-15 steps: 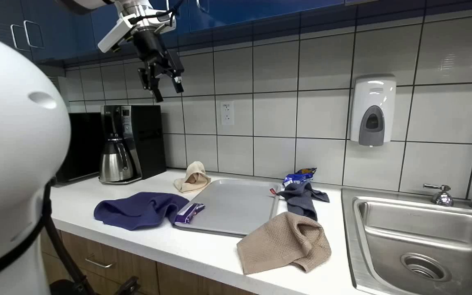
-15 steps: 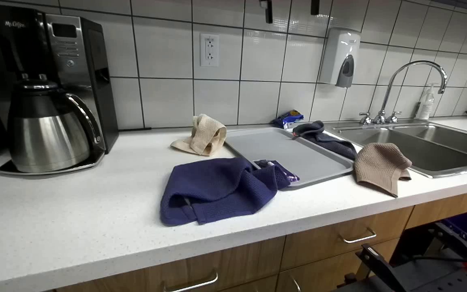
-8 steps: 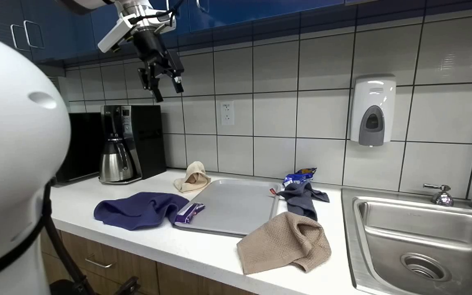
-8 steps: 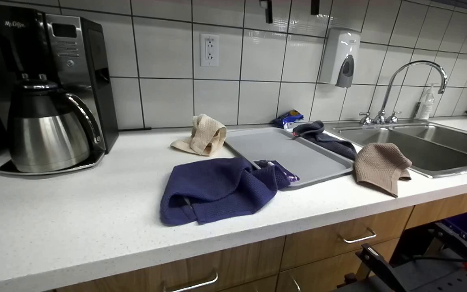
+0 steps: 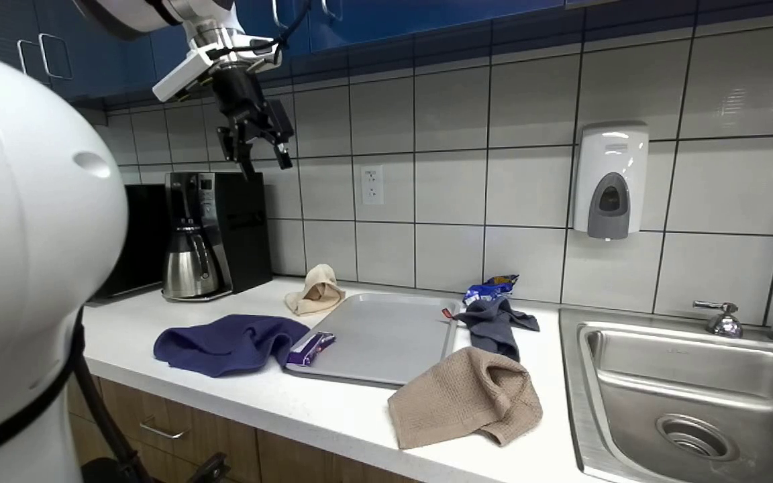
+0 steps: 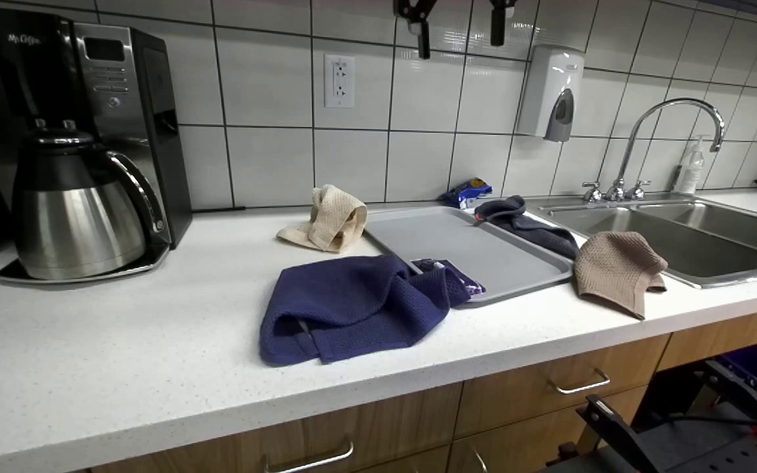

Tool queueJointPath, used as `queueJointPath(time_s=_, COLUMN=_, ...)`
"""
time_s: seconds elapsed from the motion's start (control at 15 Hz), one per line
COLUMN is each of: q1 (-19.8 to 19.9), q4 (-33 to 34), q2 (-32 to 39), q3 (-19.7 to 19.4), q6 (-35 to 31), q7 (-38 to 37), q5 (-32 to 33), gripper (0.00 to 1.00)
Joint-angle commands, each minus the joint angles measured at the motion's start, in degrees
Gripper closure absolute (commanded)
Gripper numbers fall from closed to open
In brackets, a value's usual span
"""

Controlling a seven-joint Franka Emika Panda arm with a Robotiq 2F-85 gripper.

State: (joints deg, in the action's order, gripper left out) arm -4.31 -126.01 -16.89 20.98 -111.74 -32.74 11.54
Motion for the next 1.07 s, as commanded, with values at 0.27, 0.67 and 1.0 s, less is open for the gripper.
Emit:
queueJointPath(time_s=0.27, q1=-2.71, q4=-3.62, q2=4.46, q3=-2.17, q6=-10.73, q7=-0.41, q5=-1.12, gripper=0.0)
queueJointPath(time_s=0.67, q1=-3.86, q4=-4.62, q2=9.33, q3=-3.22, q6=-17.22, q7=-0.39, q5=-2.16, gripper=0.0)
queueJointPath(time_s=1.0, q1=-5.68, q4=-4.41, q2=14.12, q3=-3.43, q6=-19.51, q7=-0.63, q5=-3.01, gripper=0.0)
